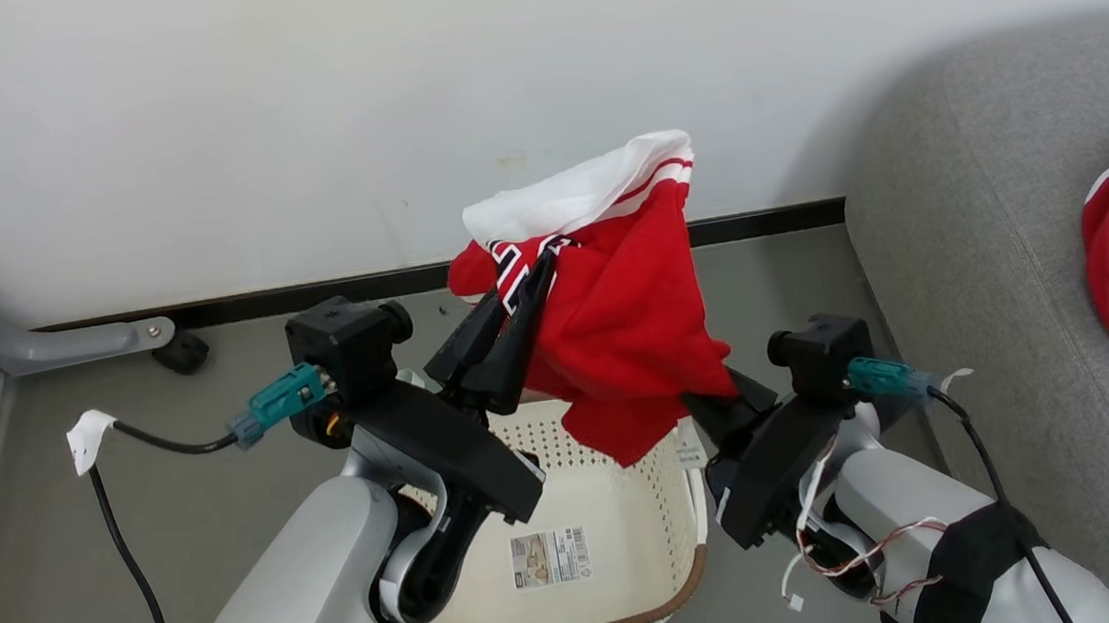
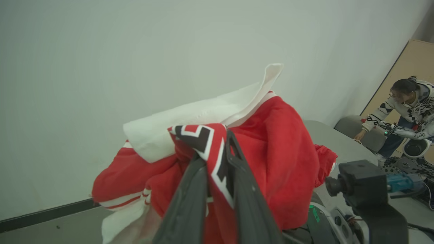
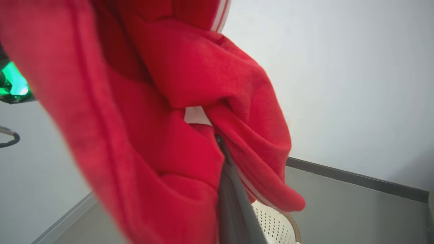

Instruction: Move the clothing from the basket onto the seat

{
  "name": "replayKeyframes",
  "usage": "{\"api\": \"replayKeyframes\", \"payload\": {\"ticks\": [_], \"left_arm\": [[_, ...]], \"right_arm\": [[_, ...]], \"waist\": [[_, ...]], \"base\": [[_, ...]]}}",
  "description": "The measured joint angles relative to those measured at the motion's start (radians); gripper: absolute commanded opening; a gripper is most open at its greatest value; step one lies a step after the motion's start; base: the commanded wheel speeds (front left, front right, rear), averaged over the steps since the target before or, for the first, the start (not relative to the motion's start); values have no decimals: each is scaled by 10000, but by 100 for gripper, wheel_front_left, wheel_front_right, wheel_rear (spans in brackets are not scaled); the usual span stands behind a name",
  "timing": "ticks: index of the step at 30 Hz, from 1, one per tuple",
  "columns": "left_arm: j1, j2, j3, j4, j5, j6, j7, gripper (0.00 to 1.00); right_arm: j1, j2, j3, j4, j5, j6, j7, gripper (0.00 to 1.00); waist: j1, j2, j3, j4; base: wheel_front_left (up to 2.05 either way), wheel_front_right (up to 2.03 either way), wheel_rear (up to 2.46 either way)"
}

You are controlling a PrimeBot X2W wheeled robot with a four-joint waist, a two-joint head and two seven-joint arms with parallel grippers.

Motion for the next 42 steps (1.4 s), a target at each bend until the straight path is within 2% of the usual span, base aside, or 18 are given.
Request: {"api": "replayKeyframes", "payload": {"ticks": [1, 3, 4, 5, 6, 7, 8, 9, 10, 18, 25, 42], "left_arm": [[41, 4, -4, 2, 0, 0, -4, 15], [84, 29, 4, -13, 0, 2, -82, 5], [116, 33, 0, -29, 0, 0, -98, 5], [183, 35, -12, -56, 0, 0, -100, 7], [267, 36, -27, -67, 0, 0, -102, 13], [347, 50, -35, -77, 0, 0, -128, 25], [437, 63, -35, -86, 0, 0, -140, 25], [502, 86, -40, -86, 0, 2, -142, 53], [559, 109, -36, -102, 0, 6, -155, 100], [901, 491, -61, -523, 25, 21, -274, 100], [1118, 794, -272, -736, 270, 84, -274, 100], [1860, 1235, -629, -1615, 823, 0, -629, 100]], "right_arm": [[52, -33, -94, -48, 0, 0, 0, 0], [159, -102, -324, -155, 0, 0, 0, 0], [239, -159, -476, -221, 0, 0, 0, 0], [320, -234, -610, -265, 0, 0, 0, 0], [409, -324, -736, -309, 0, 0, -2, 0], [485, -407, -840, -337, -2, 0, 0, 0], [569, -483, -957, -403, -2, 0, 0, 0], [642, -541, -1058, -483, -6, 0, 0, 0], [695, -577, -1156, -566, -15, 0, 0, 0], [891, -788, -1781, -1285, -326, -52, -2, 0], [1098, -1149, -2316, -1856, -721, -240, 0, 0], [1902, -1954, -3705, -3342, -1404, -631, -2, 0]], "waist": [[0, 0, 3, -37], [1, 0, 3, -111], [0, 0, -1, -143], [0, 0, -5, -168], [-1, 0, -9, -188], [0, 0, -13, -207], [0, 0, -16, -225], [0, 0, -19, -244], [0, 0, -23, -264], [0, 0, -44, -519], [0, 0, 0, -925], [0, 0, 66, -2409]], "base": [[0, 0, 0], [0, 0, 0], [0, 0, 0], [0, 0, 0], [0, 0, 0], [0, 0, 0], [0, 0, 0], [0, 0, 0], [0, 0, 0], [0, 0, 0], [0, 0, 0], [0, 0, 0]]}}
